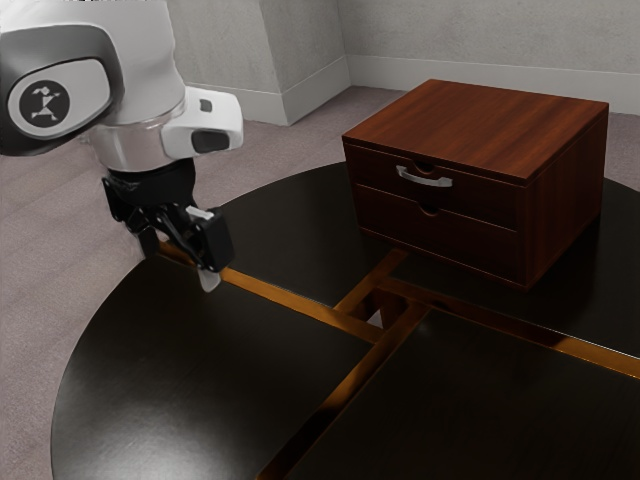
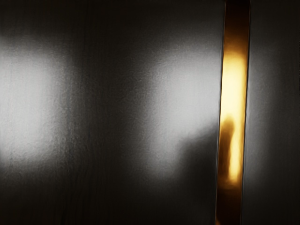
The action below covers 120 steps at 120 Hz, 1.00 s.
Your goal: Pull the drawer handle with one arm to open the drawer
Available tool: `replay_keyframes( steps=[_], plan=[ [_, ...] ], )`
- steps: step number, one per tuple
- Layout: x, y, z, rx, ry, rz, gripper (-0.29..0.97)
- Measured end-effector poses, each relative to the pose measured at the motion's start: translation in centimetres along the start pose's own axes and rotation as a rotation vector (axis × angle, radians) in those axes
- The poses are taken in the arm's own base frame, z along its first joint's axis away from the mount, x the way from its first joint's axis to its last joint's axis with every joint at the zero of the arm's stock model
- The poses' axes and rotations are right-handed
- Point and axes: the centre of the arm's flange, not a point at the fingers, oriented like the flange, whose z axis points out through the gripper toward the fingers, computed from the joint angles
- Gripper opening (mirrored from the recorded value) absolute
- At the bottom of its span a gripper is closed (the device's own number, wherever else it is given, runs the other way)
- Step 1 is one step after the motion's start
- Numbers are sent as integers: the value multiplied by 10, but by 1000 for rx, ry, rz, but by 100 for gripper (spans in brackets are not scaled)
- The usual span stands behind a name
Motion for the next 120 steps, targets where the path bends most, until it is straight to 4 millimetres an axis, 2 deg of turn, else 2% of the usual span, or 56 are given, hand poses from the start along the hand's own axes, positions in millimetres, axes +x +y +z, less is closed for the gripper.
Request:
replay_keyframes(
  steps=[11, 24, 31, 41, 50, 56, 62, 70, 75, 79, 86, 102, 109, 114, 120],
  plan=[
    [2, 3, 0, -5, 23, -9, 68],
    [-4, 27, 3, -40, -3, 22, 68],
    [5, 31, 3, -61, -3, 56, 68],
    [41, 15, 13, -69, 26, 149, 68],
    [63, 4, 13, -80, 72, 270, 68],
    [72, 1, 15, -96, 103, 360, 68],
    [81, -8, 31, -128, 109, 426, 68],
    [83, -28, 44, -147, 125, 493, 68],
    [86, -32, 46, -146, 154, 546, 68],
    [91, -24, 46, -142, 186, 602, 68],
    [110, 4, 56, -139, 231, 717, 68],
    [135, 62, 33, -96, 378, 946, 68],
    [148, 84, 34, -88, 410, 1029, 68],
    [162, 84, 39, -81, 426, 1060, 68],
    [183, 62, 47, -65, 441, 1059, 68]
  ],
)
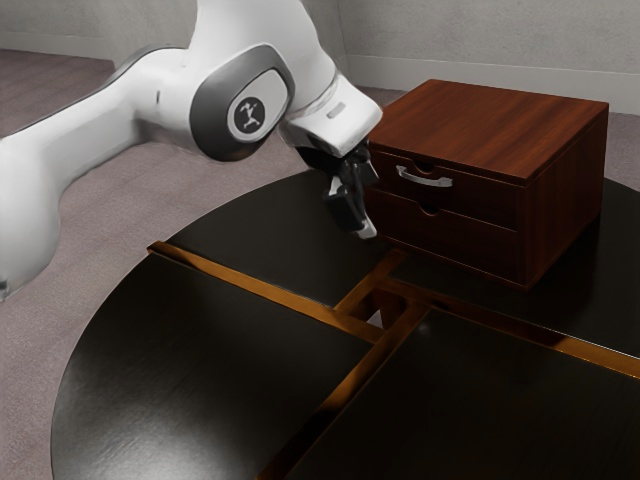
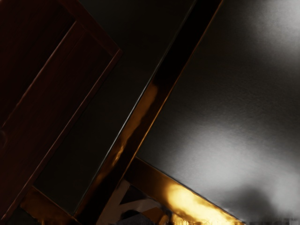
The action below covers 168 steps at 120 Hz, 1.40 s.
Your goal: Pull the drawer handle with one arm to open the drawer
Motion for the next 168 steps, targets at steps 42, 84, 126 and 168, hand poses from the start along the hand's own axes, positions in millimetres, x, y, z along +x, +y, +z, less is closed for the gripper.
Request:
replay_keyframes(
  steps=[42, 84, 126, 168],
  plan=[
    [-11, -86, 68, 44, 2, 163, 68],
    [-4, -113, 120, 46, 5, 316, 68],
    [-9, -131, 143, 71, 16, 391, 72],
    [-3, -134, 139, 94, 33, 442, 69]
  ],
)
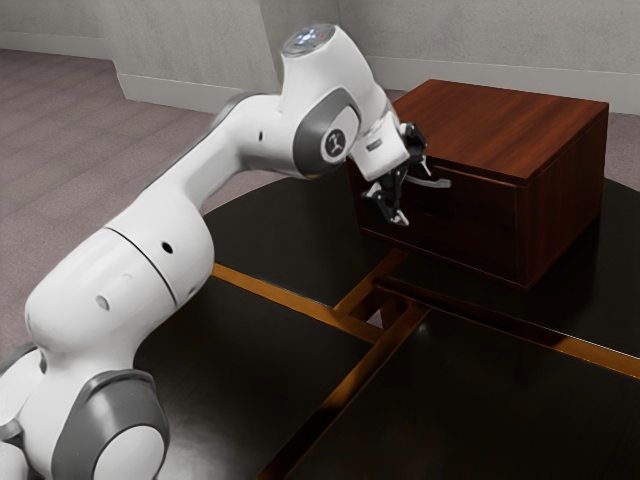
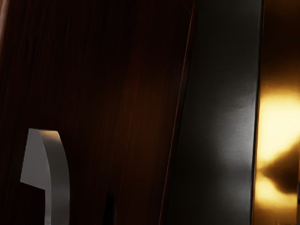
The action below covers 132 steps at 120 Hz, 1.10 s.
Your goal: Pull the drawer handle with one arm to open the drawer
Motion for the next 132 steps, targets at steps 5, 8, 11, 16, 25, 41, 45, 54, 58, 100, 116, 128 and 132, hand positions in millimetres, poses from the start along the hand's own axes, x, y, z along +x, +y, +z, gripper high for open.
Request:
replay_keyframes(
  steps=[5, 8, 11, 16, 25, 41, 45, 54, 58, 100, 116, 128, 132],
  plan=[
    [-1, 0, 2, -2, 0, 3, 68],
    [-2, 0, 3, -2, 0, 5, 68],
    [-3, 0, 5, -4, -1, 6, 68],
    [-5, 0, 7, -5, -1, 7, 68],
    [-7, 1, 11, -9, 1, 9, 69],
    [-8, 0, 11, -4, 2, 16, 66],
    [-8, 0, 10, -3, 2, 17, 64],
    [-8, -1, 8, -1, 5, 20, 64],
    [-9, -1, 7, -1, 1, 19, 65],
    [-21, 0, -3, -9, 3, -1, 64],
    [-21, 3, 0, -21, 7, -2, 68],
    [-22, 5, -3, -29, 10, -6, 68],
    [-22, 5, -4, -30, 11, -6, 67]
  ],
)
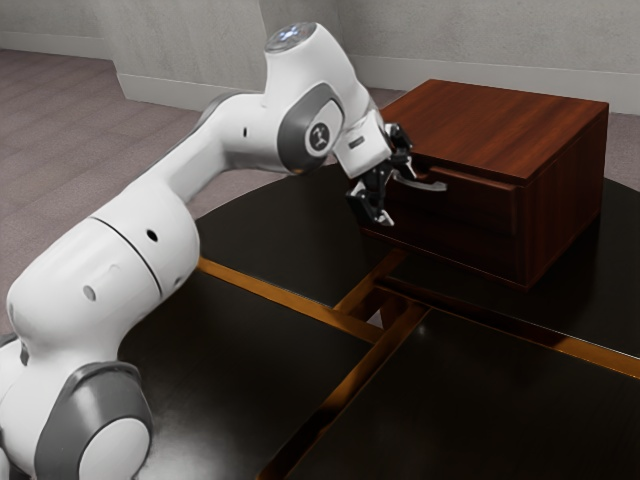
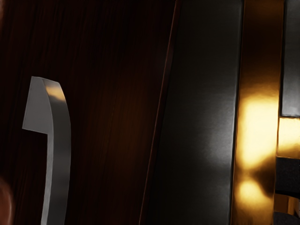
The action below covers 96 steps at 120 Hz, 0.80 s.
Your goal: Pull the drawer handle with one arm to open the drawer
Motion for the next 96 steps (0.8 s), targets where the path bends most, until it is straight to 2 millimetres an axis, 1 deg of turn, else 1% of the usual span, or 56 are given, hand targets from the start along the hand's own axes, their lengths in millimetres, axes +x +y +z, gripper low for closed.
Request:
replay_keyframes(
  steps=[18, 33, 40, 54, 66, 72, 82, 96],
  plan=[
    [1, 3, -1, -5, 3, -1, 67],
    [11, 3, -4, -1, 8, 9, 68],
    [13, 6, -3, -11, 8, 9, 69],
    [12, 11, 1, -27, 6, 4, 69],
    [11, 14, 0, -27, 5, 0, 67],
    [11, 16, -5, -29, 5, -2, 64],
    [10, 23, -5, -42, 4, -7, 69],
    [8, 31, -4, -53, 2, -13, 68]
  ],
)
